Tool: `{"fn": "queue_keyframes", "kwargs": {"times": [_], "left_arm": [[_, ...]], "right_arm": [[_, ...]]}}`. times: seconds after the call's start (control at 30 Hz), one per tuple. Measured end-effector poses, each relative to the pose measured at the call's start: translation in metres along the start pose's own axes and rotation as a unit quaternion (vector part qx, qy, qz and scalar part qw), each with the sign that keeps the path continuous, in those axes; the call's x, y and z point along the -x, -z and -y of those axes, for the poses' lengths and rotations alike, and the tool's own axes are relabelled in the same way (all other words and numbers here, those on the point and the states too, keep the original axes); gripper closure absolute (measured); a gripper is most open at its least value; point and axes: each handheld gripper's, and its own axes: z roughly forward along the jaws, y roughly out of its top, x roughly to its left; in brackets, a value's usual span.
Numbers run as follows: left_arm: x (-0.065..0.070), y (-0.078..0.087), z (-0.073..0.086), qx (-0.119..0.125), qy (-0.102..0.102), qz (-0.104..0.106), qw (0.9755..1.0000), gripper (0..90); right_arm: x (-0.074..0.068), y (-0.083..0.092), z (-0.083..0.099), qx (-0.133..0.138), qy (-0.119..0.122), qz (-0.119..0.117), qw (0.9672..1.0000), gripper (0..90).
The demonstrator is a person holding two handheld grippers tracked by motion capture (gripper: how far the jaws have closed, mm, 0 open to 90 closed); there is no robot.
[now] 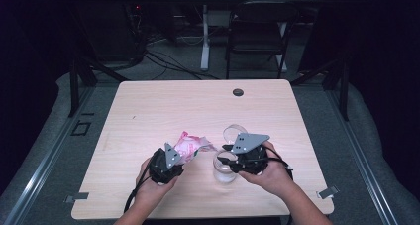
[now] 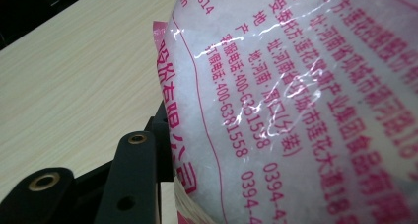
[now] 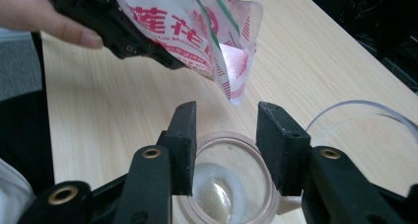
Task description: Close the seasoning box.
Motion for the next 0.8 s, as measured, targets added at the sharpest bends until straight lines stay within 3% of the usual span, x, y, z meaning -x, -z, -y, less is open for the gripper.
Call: {"fn": "queue_keyframes", "kwargs": {"times": [0.27,0.53,0.8], "left_arm": [[-0.003,0.001,-0.011,-0.001,-0.027,-0.007,0.9996,55.9],[-0.006,0.000,-0.016,-0.004,-0.042,-0.012,0.9990,56.0],[-0.005,0.001,-0.018,0.009,-0.051,-0.030,0.9982,56.0]], "right_arm": [[0.001,0.009,-0.006,-0.002,0.032,0.016,0.9994,59.9],[0.004,0.016,-0.015,-0.008,0.054,0.024,0.9982,59.0],[0.002,0.019,-0.021,-0.006,0.082,0.037,0.9959,57.3]]}}
